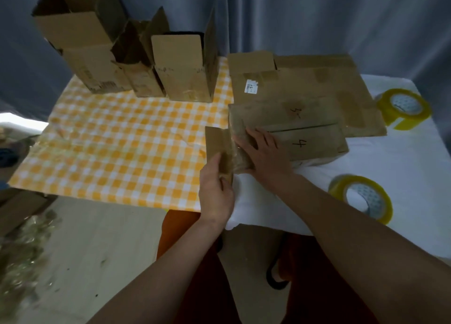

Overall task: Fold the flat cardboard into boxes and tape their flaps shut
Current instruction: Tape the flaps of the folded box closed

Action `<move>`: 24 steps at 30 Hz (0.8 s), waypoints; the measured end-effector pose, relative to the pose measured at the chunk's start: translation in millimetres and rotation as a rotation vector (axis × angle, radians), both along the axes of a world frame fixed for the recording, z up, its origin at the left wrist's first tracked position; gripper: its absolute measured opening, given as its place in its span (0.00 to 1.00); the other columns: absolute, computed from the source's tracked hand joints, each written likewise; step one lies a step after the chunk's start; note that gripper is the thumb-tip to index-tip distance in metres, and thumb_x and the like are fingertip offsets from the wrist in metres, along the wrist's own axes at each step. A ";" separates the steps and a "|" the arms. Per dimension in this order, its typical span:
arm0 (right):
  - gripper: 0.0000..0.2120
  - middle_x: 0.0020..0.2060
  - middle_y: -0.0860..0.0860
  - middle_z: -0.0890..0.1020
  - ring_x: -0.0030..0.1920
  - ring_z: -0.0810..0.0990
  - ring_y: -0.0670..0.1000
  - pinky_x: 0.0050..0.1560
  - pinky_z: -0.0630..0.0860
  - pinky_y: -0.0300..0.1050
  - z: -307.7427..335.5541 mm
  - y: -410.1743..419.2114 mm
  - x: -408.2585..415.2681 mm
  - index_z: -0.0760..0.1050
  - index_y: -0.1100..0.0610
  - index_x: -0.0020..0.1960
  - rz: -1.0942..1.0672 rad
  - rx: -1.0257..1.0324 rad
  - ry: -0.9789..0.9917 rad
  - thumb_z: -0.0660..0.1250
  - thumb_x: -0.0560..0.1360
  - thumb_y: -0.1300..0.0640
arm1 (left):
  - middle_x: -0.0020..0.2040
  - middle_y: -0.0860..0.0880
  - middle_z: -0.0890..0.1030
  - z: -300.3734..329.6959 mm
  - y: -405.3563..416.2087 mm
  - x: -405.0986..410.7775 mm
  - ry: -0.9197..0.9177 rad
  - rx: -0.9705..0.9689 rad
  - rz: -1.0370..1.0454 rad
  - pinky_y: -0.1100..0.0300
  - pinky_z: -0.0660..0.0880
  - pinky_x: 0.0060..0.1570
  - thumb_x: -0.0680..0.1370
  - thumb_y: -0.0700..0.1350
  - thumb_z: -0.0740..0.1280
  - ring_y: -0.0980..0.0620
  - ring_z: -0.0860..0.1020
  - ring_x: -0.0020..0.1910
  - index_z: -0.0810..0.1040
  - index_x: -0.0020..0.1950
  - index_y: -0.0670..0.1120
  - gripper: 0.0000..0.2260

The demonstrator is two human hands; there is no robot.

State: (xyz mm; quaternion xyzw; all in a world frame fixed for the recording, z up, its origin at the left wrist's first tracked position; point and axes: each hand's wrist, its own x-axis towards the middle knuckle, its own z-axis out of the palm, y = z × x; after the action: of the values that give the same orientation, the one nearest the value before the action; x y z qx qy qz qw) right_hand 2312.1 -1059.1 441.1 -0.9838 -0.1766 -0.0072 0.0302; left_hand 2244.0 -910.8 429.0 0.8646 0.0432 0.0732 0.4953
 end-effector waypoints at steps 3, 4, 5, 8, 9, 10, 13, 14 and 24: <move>0.40 0.77 0.50 0.49 0.76 0.48 0.53 0.73 0.50 0.50 -1.9 -5.4 2.1 0.43 0.50 0.77 0.005 -0.009 0.031 0.65 0.75 0.52 | 0.70 0.65 0.62 5.7 -23.4 1.7 0.008 -0.201 -0.232 0.75 0.58 0.66 0.80 0.47 0.62 0.72 0.58 0.69 0.54 0.74 0.55 0.26; 0.39 0.77 0.49 0.47 0.76 0.47 0.52 0.73 0.49 0.49 -1.8 -7.0 2.8 0.41 0.53 0.77 0.005 -0.006 0.050 0.63 0.76 0.52 | 0.70 0.66 0.61 7.4 -33.3 2.8 0.072 -0.337 -0.262 0.74 0.59 0.66 0.80 0.48 0.63 0.74 0.58 0.68 0.50 0.74 0.56 0.28; 0.40 0.77 0.48 0.45 0.76 0.45 0.51 0.73 0.48 0.49 -1.2 -8.0 3.5 0.39 0.54 0.77 0.008 -0.006 0.069 0.63 0.77 0.52 | 0.73 0.63 0.60 6.8 -41.9 4.9 0.144 -0.470 -0.250 0.69 0.61 0.69 0.80 0.48 0.63 0.70 0.59 0.70 0.47 0.75 0.55 0.31; 0.41 0.77 0.49 0.43 0.76 0.43 0.51 0.74 0.46 0.48 3.0 -9.1 2.5 0.37 0.55 0.77 0.026 -0.009 0.102 0.63 0.76 0.55 | 0.74 0.52 0.64 1.5 -44.7 8.6 0.264 -0.583 -0.152 0.60 0.67 0.68 0.81 0.48 0.62 0.57 0.65 0.72 0.51 0.78 0.49 0.30; 0.42 0.77 0.49 0.43 0.76 0.43 0.51 0.74 0.46 0.48 4.8 -9.6 2.3 0.38 0.55 0.77 0.032 -0.009 0.109 0.64 0.75 0.57 | 0.70 0.52 0.69 -0.2 -40.4 10.9 0.307 -0.550 -0.164 0.62 0.68 0.64 0.81 0.50 0.61 0.55 0.68 0.69 0.58 0.76 0.50 0.24; 0.43 0.77 0.49 0.44 0.76 0.43 0.51 0.74 0.45 0.48 6.9 -10.5 2.3 0.38 0.56 0.77 0.039 -0.003 0.124 0.65 0.74 0.58 | 0.66 0.53 0.72 -1.2 -35.2 13.5 0.338 -0.478 -0.168 0.63 0.69 0.60 0.82 0.52 0.59 0.54 0.71 0.67 0.64 0.71 0.51 0.18; 0.45 0.77 0.49 0.43 0.76 0.41 0.51 0.75 0.44 0.48 10.6 -12.6 3.5 0.39 0.57 0.77 0.057 0.055 0.191 0.67 0.72 0.58 | 0.65 0.55 0.70 5.8 -30.2 24.1 0.194 -0.334 -0.153 0.59 0.66 0.64 0.83 0.52 0.55 0.58 0.68 0.67 0.65 0.67 0.54 0.13; 0.45 0.77 0.50 0.42 0.76 0.41 0.51 0.76 0.44 0.49 10.9 -13.3 3.4 0.39 0.57 0.77 0.067 0.047 0.200 0.66 0.72 0.57 | 0.72 0.54 0.65 10.8 -33.9 29.8 0.142 -0.345 -0.178 0.62 0.62 0.69 0.83 0.51 0.54 0.62 0.63 0.71 0.61 0.74 0.51 0.19; 0.46 0.76 0.45 0.41 0.76 0.40 0.47 0.74 0.43 0.44 8.0 -17.8 4.0 0.37 0.52 0.77 0.095 0.148 0.207 0.65 0.70 0.61 | 0.75 0.45 0.63 17.2 -40.4 118.9 0.295 -0.403 -0.079 0.54 0.63 0.70 0.83 0.52 0.54 0.49 0.64 0.71 0.54 0.78 0.46 0.24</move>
State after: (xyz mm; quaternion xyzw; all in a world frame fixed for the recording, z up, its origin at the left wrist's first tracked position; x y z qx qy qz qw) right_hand 2316.2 -1076.9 449.2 -0.9649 -0.2179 0.0829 0.1213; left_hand 2362.9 -951.1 446.2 0.7507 0.0946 -0.0832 0.6485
